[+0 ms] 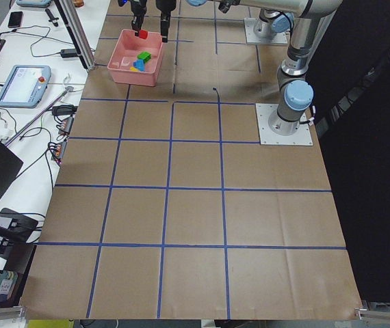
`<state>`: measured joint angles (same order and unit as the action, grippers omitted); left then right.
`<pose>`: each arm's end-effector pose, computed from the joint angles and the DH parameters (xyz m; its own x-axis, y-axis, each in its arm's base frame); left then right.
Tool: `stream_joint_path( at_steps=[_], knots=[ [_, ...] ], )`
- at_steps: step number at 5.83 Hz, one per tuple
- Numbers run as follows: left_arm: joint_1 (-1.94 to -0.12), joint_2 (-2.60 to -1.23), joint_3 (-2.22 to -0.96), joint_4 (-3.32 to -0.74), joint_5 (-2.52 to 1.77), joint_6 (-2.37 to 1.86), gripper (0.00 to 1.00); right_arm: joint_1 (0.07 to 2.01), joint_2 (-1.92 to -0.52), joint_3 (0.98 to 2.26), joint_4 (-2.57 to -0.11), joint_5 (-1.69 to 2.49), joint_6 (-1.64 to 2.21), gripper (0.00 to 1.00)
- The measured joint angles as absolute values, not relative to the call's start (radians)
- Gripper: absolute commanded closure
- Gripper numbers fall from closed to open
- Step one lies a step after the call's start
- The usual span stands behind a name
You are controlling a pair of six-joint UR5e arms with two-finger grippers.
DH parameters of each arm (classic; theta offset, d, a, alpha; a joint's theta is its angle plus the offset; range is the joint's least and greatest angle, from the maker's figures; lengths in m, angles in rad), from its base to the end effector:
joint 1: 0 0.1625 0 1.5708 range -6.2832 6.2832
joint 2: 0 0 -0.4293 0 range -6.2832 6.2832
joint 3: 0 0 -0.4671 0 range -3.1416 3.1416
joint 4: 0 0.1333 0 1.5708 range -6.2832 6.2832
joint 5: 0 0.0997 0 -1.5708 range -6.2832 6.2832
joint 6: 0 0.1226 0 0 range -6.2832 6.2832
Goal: Put all blocks into box
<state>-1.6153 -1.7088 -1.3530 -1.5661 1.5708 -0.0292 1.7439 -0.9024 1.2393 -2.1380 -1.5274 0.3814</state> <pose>-0.1614 -0.6278 0.5112 -0.9999 0.0154 0.0025 0.0151 0.9963 -0.0843 0.2798 -0.7956 0.2485 -0.9742 0.1882 -0.1242 0.2100 0.9578 -0.1961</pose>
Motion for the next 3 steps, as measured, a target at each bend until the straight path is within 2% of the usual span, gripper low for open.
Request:
stream_joint_path(
  at_steps=[3],
  knots=[
    [-1.615, -1.709, -1.354, -1.566, 1.571, -0.029, 0.01, 1.730, -0.922, 1.334, -2.269, -1.522, 0.391, 0.00]
  ],
)
